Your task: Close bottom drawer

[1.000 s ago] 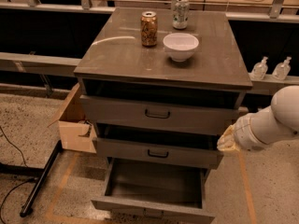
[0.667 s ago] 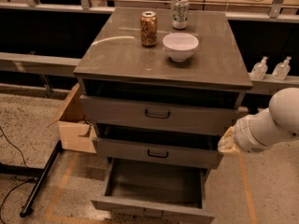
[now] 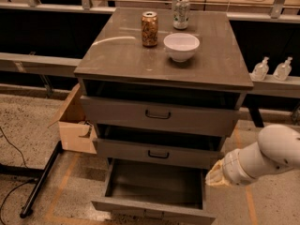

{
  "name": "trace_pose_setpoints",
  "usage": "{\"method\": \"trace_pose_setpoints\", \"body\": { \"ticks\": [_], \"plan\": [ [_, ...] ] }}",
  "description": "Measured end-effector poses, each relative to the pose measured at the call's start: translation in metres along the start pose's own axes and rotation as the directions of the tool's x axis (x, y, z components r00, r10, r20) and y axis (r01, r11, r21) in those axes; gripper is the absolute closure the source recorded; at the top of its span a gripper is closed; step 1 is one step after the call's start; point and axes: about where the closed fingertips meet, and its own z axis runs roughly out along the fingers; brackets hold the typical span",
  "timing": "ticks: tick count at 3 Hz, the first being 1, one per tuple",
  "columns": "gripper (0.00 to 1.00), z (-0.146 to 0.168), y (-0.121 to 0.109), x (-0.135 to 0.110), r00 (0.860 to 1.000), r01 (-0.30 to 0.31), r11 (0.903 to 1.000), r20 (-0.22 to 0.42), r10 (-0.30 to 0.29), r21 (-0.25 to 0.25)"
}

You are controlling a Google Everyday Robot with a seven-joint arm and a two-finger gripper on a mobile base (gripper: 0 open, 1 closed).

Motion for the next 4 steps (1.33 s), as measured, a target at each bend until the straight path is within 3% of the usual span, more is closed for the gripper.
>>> {"method": "trace_pose_setpoints", "body": {
  "ticks": [1,2,3,4],
  "plan": [
    [1.00,0.053,0.030,-0.006,0.995,0.000,0.9990,0.100,0.004,-0.046],
    [1.00,0.103,0.039,-0.028,0.983,0.033,0.9994,0.183,-0.031,-0.008],
    [1.00,0.174,0.038,-0.066,0.963,0.088,0.9950,0.250,-0.097,0.047],
    [1.00,0.221,0.034,-0.099,0.953,0.121,0.9883,0.269,-0.142,0.092]
  ]
}}
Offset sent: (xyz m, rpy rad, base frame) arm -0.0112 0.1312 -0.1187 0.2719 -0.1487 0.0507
